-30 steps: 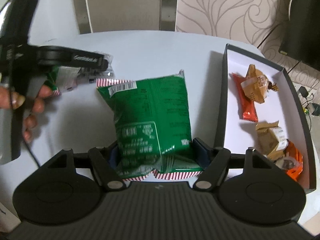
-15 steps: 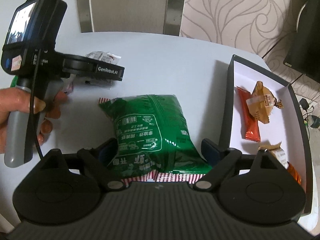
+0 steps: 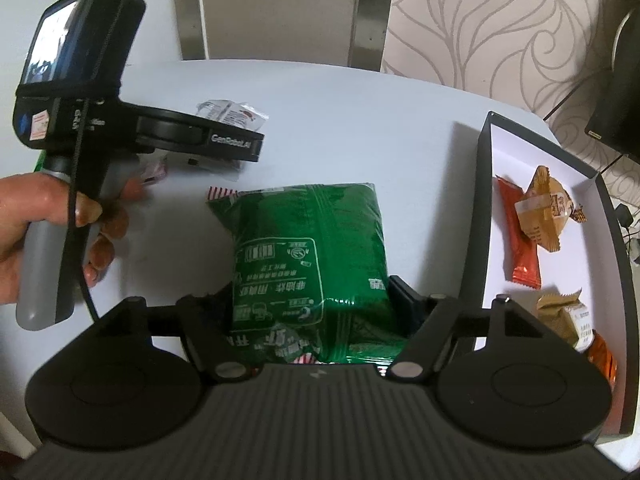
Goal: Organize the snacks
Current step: 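Lift green bag with right gripper while left gripper lifts clear packet, then carry green bag and clear packet over the black box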
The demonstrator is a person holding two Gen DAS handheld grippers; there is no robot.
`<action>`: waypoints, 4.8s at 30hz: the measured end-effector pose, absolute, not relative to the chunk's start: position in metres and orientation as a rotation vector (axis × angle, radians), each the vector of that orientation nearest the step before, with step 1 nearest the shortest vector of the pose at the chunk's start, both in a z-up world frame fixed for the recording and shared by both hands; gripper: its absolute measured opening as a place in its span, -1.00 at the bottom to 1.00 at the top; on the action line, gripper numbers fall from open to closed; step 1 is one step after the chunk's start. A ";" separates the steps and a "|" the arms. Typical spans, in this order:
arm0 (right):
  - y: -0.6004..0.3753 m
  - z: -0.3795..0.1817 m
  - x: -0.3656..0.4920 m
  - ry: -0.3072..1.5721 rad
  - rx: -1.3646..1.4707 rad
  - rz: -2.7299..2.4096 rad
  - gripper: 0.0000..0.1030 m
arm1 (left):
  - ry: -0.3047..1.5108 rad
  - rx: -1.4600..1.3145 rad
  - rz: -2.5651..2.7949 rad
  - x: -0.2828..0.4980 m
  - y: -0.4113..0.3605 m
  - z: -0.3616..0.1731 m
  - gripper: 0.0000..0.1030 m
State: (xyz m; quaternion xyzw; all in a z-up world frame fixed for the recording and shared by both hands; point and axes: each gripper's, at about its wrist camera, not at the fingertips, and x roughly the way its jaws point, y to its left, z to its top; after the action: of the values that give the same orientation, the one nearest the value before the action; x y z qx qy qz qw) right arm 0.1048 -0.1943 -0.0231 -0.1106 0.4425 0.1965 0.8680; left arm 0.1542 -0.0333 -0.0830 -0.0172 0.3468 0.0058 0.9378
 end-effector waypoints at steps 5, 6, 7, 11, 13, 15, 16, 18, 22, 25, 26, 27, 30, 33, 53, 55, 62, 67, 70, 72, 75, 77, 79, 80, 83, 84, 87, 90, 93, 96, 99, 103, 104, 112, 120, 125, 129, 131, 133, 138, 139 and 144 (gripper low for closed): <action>-0.193 -0.020 0.094 0.917 -0.224 0.409 0.47 | 0.708 -0.038 0.001 0.147 -0.033 -0.082 0.21; -0.194 -0.019 0.092 0.916 -0.219 0.406 0.46 | 0.708 -0.039 -0.002 0.146 -0.033 -0.082 0.21; -0.193 -0.018 0.089 0.913 -0.217 0.403 0.46 | 0.708 -0.039 -0.005 0.145 -0.033 -0.081 0.21; -0.193 -0.016 0.082 0.908 -0.213 0.395 0.46 | 0.707 -0.042 -0.014 0.138 -0.032 -0.080 0.20; -0.193 -0.016 0.078 0.907 -0.213 0.391 0.46 | 0.706 -0.043 -0.021 0.134 -0.032 -0.080 0.19; -0.194 -0.016 0.076 0.907 -0.207 0.388 0.45 | 0.707 -0.042 -0.029 0.130 -0.032 -0.080 0.18; -0.194 -0.016 0.074 0.906 -0.204 0.385 0.45 | 0.709 -0.045 -0.033 0.128 -0.032 -0.080 0.18; -0.195 -0.014 0.070 0.900 -0.198 0.380 0.45 | 0.713 -0.048 -0.040 0.125 -0.032 -0.079 0.18; -0.196 -0.013 0.069 0.897 -0.184 0.368 0.45 | 0.716 -0.049 -0.048 0.119 -0.029 -0.079 0.18; -0.196 -0.015 0.068 0.911 -0.183 0.358 0.45 | 0.708 -0.045 -0.057 0.116 -0.027 -0.080 0.17; -0.196 -0.016 0.068 0.912 -0.184 0.356 0.45 | 0.706 -0.040 -0.060 0.115 -0.027 -0.081 0.17; -0.195 -0.016 0.068 0.912 -0.185 0.353 0.45 | 0.706 -0.037 -0.062 0.115 -0.027 -0.081 0.17; -0.196 -0.018 0.069 0.912 -0.179 0.348 0.45 | 0.710 -0.030 -0.065 0.116 -0.028 -0.080 0.17; -0.197 -0.019 0.071 0.909 -0.168 0.338 0.45 | 0.717 -0.022 -0.075 0.117 -0.029 -0.079 0.17; -0.197 -0.014 0.071 0.867 -0.147 0.328 0.45 | 0.664 -0.030 -0.086 0.126 -0.027 -0.063 0.16; -0.198 -0.013 0.071 0.869 -0.144 0.326 0.45 | 0.662 -0.033 -0.092 0.126 -0.027 -0.063 0.16; -0.197 -0.012 0.069 0.873 -0.146 0.329 0.45 | 0.668 -0.032 -0.092 0.126 -0.026 -0.065 0.16; -0.199 -0.015 0.069 0.884 -0.145 0.322 0.45 | 0.666 -0.027 -0.092 0.124 -0.026 -0.065 0.16; -0.200 -0.021 0.069 0.903 -0.149 0.314 0.45 | 0.670 -0.023 -0.094 0.123 -0.026 -0.066 0.16; -0.201 -0.027 0.070 0.919 -0.147 0.310 0.46 | 0.673 -0.023 -0.096 0.121 -0.026 -0.067 0.16; -0.202 -0.033 0.072 0.936 -0.130 0.298 0.54 | 0.675 -0.022 -0.096 0.119 -0.026 -0.068 0.16; -0.200 -0.034 0.075 0.942 -0.130 0.289 0.64 | 0.679 -0.018 -0.094 0.118 -0.025 -0.069 0.16; -0.199 -0.037 0.078 0.948 -0.136 0.289 0.70 | 0.679 -0.017 -0.093 0.117 -0.024 -0.070 0.15; -0.198 -0.039 0.080 0.952 -0.141 0.289 0.72 | 0.680 -0.016 -0.092 0.116 -0.023 -0.070 0.14; -0.197 -0.043 0.084 0.969 -0.142 0.287 0.72 | 0.688 -0.017 -0.091 0.115 -0.021 -0.073 0.13; -0.197 -0.044 0.086 0.972 -0.141 0.287 0.72 | 0.690 -0.017 -0.090 0.115 -0.020 -0.074 0.12; -0.198 -0.045 0.089 0.971 -0.141 0.283 0.72 | 0.691 -0.017 -0.088 0.114 -0.018 -0.078 0.09; -0.199 -0.044 0.088 0.958 -0.147 0.300 0.58 | 0.689 -0.020 -0.090 0.114 -0.017 -0.079 0.09; -0.197 -0.041 0.083 0.943 -0.175 0.316 0.45 | 0.687 -0.021 -0.095 0.116 -0.018 -0.079 0.07; -0.197 -0.035 0.078 0.926 -0.168 0.325 0.44 | 0.685 -0.012 -0.108 0.119 -0.021 -0.079 0.06; -0.198 -0.027 0.072 0.909 -0.162 0.328 0.44 | 0.688 -0.015 -0.121 0.123 -0.025 -0.078 0.02; -0.202 -0.014 0.068 0.889 -0.143 0.325 0.44 | 0.679 -0.006 -0.133 0.127 -0.031 -0.075 0.01; -0.204 -0.010 0.067 0.882 -0.137 0.323 0.44 | 0.673 -0.005 -0.135 0.129 -0.033 -0.073 0.01; -0.223 0.025 0.059 0.811 -0.088 0.294 0.44 | 0.628 -0.005 -0.156 0.141 -0.047 -0.050 0.00; -0.265 0.044 0.064 0.771 -0.019 0.191 0.44 | 0.594 0.007 -0.207 0.150 -0.077 -0.031 0.00; -0.294 0.045 0.068 0.767 0.002 0.133 0.44 | 0.583 0.016 -0.244 0.155 -0.102 -0.026 0.00; -0.313 0.043 0.069 0.769 0.009 0.099 0.44 | 0.578 0.020 -0.269 0.162 -0.122 -0.023 0.00; -0.321 0.042 0.070 0.774 0.008 0.086 0.44 | 0.574 0.022 -0.281 0.165 -0.134 -0.021 0.00; -0.329 0.039 0.074 0.779 0.005 0.075 0.44 | 0.569 0.026 -0.291 0.169 -0.144 -0.018 0.00; -0.346 0.032 0.085 0.795 -0.013 0.061 0.44 | 0.554 0.035 -0.320 0.178 -0.174 -0.011 0.00; -0.348 0.030 0.087 0.797 -0.015 0.060 0.44 | 0.552 0.037 -0.324 0.181 -0.180 -0.011 0.00; -0.357 0.024 0.097 0.810 -0.033 0.074 0.44 | 0.556 0.045 -0.333 0.191 -0.206 -0.013 0.00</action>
State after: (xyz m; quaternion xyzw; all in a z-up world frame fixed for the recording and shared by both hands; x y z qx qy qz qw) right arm 0.0967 -0.3574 0.0237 -0.0162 0.3938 0.0359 0.9184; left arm 0.1906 -0.2058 -0.0133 0.0220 0.2730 -0.1634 0.9478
